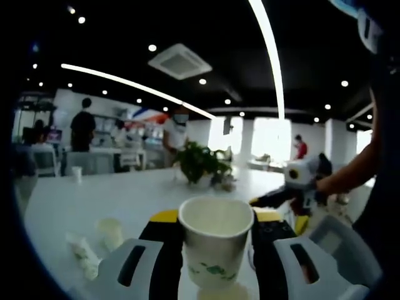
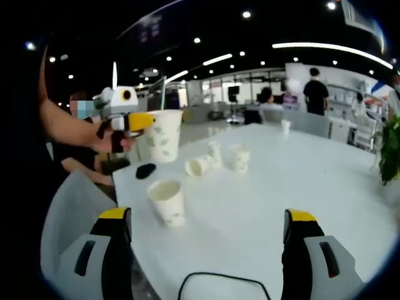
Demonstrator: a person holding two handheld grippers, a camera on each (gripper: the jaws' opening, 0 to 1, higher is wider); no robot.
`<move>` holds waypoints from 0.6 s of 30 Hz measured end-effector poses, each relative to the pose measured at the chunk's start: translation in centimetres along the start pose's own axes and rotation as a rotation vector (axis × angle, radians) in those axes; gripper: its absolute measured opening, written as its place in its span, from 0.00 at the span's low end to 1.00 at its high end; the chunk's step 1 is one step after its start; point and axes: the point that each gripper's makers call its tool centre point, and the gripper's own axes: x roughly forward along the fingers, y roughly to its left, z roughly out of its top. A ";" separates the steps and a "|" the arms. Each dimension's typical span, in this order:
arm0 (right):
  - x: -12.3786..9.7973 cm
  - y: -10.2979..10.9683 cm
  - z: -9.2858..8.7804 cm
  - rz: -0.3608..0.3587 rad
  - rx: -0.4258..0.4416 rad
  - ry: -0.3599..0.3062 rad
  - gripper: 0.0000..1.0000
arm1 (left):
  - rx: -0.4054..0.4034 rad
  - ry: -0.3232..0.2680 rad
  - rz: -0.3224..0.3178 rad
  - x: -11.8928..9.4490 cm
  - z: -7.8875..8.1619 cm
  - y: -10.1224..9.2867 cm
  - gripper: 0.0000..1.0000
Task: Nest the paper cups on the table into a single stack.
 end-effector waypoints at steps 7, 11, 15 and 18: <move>0.1 -0.1 0.0 0.001 0.004 0.001 1.00 | 0.011 0.008 -0.023 0.2 -0.5 -0.8 0.42; 0.1 0.0 0.1 0.004 0.008 -0.001 1.00 | 0.007 0.003 -0.023 0.3 -0.5 -1.0 0.41; 0.1 0.1 0.0 0.005 0.009 0.001 1.00 | 0.010 0.008 -0.018 0.3 -0.9 -0.8 0.41; 0.0 0.1 -0.2 0.005 0.012 0.003 1.00 | 0.018 0.020 -0.017 0.3 -1.6 -0.8 0.41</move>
